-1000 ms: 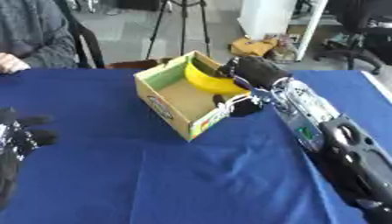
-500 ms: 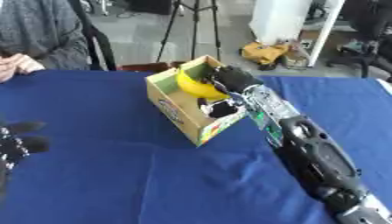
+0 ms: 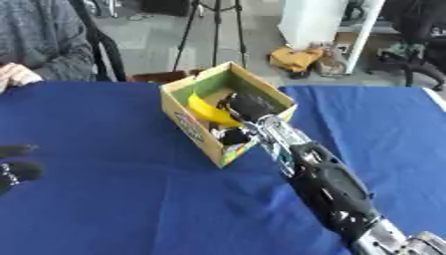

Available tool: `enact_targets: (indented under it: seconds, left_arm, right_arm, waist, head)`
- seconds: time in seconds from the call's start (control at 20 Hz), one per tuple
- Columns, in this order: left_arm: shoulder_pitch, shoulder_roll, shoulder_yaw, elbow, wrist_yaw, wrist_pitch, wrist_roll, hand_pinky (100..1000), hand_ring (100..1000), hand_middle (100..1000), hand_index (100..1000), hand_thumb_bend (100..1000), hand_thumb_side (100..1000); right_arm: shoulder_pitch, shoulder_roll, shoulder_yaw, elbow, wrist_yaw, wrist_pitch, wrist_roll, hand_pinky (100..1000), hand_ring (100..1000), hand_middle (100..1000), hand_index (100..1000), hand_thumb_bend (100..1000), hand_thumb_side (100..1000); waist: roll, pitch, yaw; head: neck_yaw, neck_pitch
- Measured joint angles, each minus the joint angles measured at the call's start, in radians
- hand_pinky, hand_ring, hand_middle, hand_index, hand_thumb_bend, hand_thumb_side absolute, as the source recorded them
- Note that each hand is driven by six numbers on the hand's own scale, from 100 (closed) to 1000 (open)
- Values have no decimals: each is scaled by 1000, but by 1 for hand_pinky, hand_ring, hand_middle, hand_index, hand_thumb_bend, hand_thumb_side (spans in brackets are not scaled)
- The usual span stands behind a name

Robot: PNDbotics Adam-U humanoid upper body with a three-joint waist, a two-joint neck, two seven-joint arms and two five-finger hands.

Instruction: Pick up objects on the table and place them in the box.

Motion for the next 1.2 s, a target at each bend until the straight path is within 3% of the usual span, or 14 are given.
enact_targets:
  seconds: [0.2, 0.4, 0.45, 0.5, 0.65, 0.75, 0.85, 0.95, 1.2]
  left_arm:
    - [0, 0, 0, 0, 0, 0, 0, 708, 639, 710, 694, 283, 1000]
    - [0, 0, 0, 0, 0, 0, 0, 708, 638, 710, 693, 284, 1000]
    - [0, 0, 0, 0, 0, 0, 0, 708, 638, 710, 693, 284, 1000]
    - [0, 0, 0, 0, 0, 0, 0, 708, 638, 710, 693, 284, 1000]
    - [0, -1, 1, 0, 0, 0, 0, 708, 637, 709, 693, 284, 1000]
    - [0, -1, 2, 0, 0, -2, 3, 709, 637, 709, 693, 285, 1000]
    - [1, -1, 8, 0, 0, -4, 7, 709, 637, 709, 692, 285, 1000]
    - [5, -1, 15, 0, -1, -5, 14, 709, 637, 709, 692, 284, 1000]
    - [17, -1, 41, 0, -7, -11, 39, 709, 636, 709, 692, 285, 1000]
  right_arm:
    - [0, 3, 0, 12, 0, -12, 39, 757, 830, 923, 936, 180, 857]
    - [0, 5, 1, -10, 0, -1, 46, 764, 840, 936, 937, 184, 880]
    - [0, 6, 1, -21, 0, 5, 39, 748, 816, 910, 917, 119, 877]
    - [0, 6, 0, -36, -1, 13, 30, 721, 762, 832, 881, 100, 809]
    - [-5, 6, -19, -101, -20, 43, -11, 671, 672, 718, 816, 100, 698]
    - [-8, 5, -33, -154, -46, 51, -44, 642, 623, 658, 782, 100, 676]
    - [-5, -2, -44, -210, -77, 45, -78, 629, 597, 620, 753, 100, 726]
    - [19, -8, -53, -266, -110, 28, -113, 623, 583, 596, 734, 100, 832]
    - [147, -9, -31, -404, -194, -30, -198, 610, 570, 579, 720, 100, 889]
  waist:
    - [0, 0, -2]
    - [2, 0, -5]
    - [3, 1, -6]
    - [3, 1, -8]
    - [3, 5, -22]
    - [4, 10, -39]
    - [6, 13, -60]
    - [8, 15, -85]
    - [12, 37, -162]
  head:
    - [0, 0]
    - [0, 0]
    - [0, 0]
    - [0, 0]
    - [6, 0]
    - [16, -1]
    - [29, -1]
    - [46, -3]
    - [103, -13]
